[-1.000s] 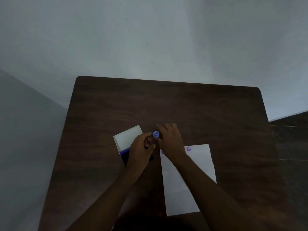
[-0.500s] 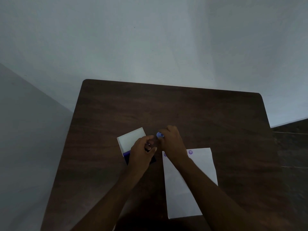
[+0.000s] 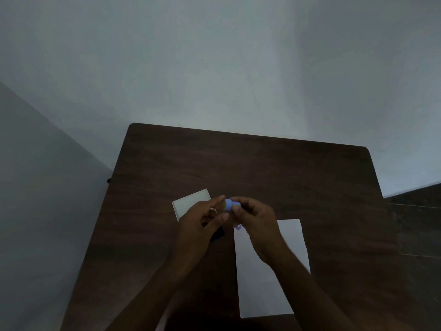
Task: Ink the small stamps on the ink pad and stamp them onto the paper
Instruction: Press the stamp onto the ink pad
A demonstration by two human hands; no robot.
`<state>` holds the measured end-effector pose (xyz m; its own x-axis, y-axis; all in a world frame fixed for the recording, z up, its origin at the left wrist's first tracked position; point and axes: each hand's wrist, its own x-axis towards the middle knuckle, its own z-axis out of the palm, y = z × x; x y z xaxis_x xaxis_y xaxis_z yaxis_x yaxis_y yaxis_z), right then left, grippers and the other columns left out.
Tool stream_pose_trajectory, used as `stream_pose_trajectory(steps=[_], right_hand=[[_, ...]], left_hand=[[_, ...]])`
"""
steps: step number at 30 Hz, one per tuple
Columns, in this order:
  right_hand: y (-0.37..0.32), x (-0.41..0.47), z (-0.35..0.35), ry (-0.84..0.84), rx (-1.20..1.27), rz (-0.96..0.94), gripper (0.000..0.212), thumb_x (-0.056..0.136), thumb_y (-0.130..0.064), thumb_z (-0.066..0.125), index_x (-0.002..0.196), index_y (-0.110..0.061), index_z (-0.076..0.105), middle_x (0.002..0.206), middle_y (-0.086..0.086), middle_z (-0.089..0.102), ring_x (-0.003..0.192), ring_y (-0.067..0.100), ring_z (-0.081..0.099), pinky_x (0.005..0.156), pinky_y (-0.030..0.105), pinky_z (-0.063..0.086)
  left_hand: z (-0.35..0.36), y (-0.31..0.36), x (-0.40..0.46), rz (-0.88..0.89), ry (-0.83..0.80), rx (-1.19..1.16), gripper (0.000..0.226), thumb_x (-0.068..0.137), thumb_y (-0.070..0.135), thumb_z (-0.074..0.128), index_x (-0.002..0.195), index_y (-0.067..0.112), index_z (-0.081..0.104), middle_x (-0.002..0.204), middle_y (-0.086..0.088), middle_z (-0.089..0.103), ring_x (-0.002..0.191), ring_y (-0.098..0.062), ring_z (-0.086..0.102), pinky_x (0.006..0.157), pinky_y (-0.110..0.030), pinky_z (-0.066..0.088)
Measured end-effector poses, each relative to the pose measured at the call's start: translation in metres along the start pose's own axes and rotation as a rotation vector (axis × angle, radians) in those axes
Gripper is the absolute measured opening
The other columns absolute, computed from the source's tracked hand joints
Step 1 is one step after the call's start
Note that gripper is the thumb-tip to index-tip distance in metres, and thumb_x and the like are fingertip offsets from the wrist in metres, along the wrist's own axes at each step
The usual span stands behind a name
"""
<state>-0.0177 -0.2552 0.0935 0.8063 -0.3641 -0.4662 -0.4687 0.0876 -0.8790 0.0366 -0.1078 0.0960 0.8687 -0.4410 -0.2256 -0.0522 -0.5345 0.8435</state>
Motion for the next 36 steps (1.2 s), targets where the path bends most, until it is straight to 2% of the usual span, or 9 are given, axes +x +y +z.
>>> stream_pose_trajectory(steps=[2,4,10,12,16,19,26,31,36], right_hand=[[-0.005,-0.013,-0.003,-0.053,0.217,0.048,0.019,0.088,-0.013,0.058,0.102,-0.019,0.068,0.103,0.006,0.071,0.091,0.020,0.069,0.073,0.028,0.057],[-0.006,-0.022,-0.005,-0.137,0.414,0.084,0.024,0.083,-0.018,0.060,0.105,-0.015,0.069,0.107,0.009,0.071,0.097,0.024,0.068,0.079,0.033,0.057],[-0.009,-0.039,-0.005,-0.253,0.702,0.082,0.024,0.085,-0.014,0.055,0.101,-0.012,0.073,0.111,0.010,0.070,0.104,0.025,0.066,0.080,0.030,0.056],[-0.010,-0.042,-0.005,-0.249,0.723,0.068,0.025,0.085,-0.012,0.054,0.100,-0.012,0.074,0.110,0.010,0.071,0.104,0.025,0.066,0.079,0.029,0.055],[-0.014,-0.046,-0.009,-0.231,0.732,0.057,0.025,0.084,-0.011,0.054,0.100,-0.011,0.073,0.111,0.013,0.070,0.104,0.027,0.066,0.084,0.034,0.056],[-0.015,-0.048,-0.012,-0.221,0.720,0.042,0.027,0.085,-0.011,0.053,0.108,-0.004,0.067,0.114,0.017,0.066,0.104,0.030,0.063,0.091,0.041,0.051],[-0.016,-0.050,-0.015,-0.213,0.727,0.031,0.029,0.085,-0.010,0.052,0.110,-0.001,0.063,0.111,0.017,0.067,0.101,0.027,0.065,0.088,0.036,0.053],[-0.015,-0.050,-0.015,-0.206,0.710,0.026,0.027,0.084,-0.011,0.053,0.106,-0.003,0.066,0.108,0.016,0.069,0.098,0.026,0.066,0.086,0.035,0.054],[-0.015,-0.048,-0.015,-0.210,0.698,0.032,0.033,0.086,-0.012,0.052,0.115,0.002,0.060,0.118,0.022,0.061,0.105,0.032,0.059,0.092,0.040,0.050]], left_hand=[[-0.007,0.010,-0.010,0.042,0.018,-0.017,0.030,0.074,0.055,0.058,0.102,0.061,0.048,0.096,0.033,0.052,0.096,0.023,0.048,0.075,0.006,0.036],[-0.012,0.019,-0.017,0.058,0.033,-0.045,0.033,0.070,0.055,0.062,0.102,0.054,0.052,0.100,0.026,0.057,0.098,0.015,0.053,0.076,0.002,0.040],[-0.016,0.040,-0.026,0.122,0.075,-0.020,0.045,0.074,0.034,0.076,0.114,0.015,0.065,0.112,0.000,0.065,0.103,-0.011,0.059,0.090,-0.022,0.048],[-0.016,0.043,-0.029,0.142,0.083,0.012,0.045,0.074,0.031,0.076,0.113,0.011,0.066,0.112,-0.003,0.066,0.102,-0.013,0.060,0.091,-0.023,0.048],[-0.015,0.049,-0.030,0.146,0.099,0.014,0.044,0.075,0.030,0.076,0.113,0.011,0.067,0.110,-0.002,0.066,0.098,-0.011,0.059,0.081,-0.002,0.040],[-0.014,0.054,-0.032,0.146,0.089,0.014,0.045,0.074,0.031,0.076,0.113,0.010,0.067,0.109,-0.003,0.067,0.098,-0.012,0.060,0.083,-0.005,0.041],[-0.012,0.062,-0.034,0.162,0.122,0.022,0.043,0.075,0.031,0.073,0.113,0.012,0.068,0.107,-0.002,0.067,0.093,-0.008,0.057,0.078,0.002,0.037],[-0.012,0.065,-0.037,0.199,0.152,0.039,0.040,0.075,0.029,0.074,0.110,0.012,0.070,0.099,-0.004,0.069,0.089,-0.012,0.060,0.076,-0.006,0.043],[-0.013,0.068,-0.038,0.221,0.176,0.055,0.037,0.075,0.026,0.075,0.109,0.012,0.070,0.095,0.002,0.067,0.084,-0.004,0.057,0.075,0.002,0.038]])
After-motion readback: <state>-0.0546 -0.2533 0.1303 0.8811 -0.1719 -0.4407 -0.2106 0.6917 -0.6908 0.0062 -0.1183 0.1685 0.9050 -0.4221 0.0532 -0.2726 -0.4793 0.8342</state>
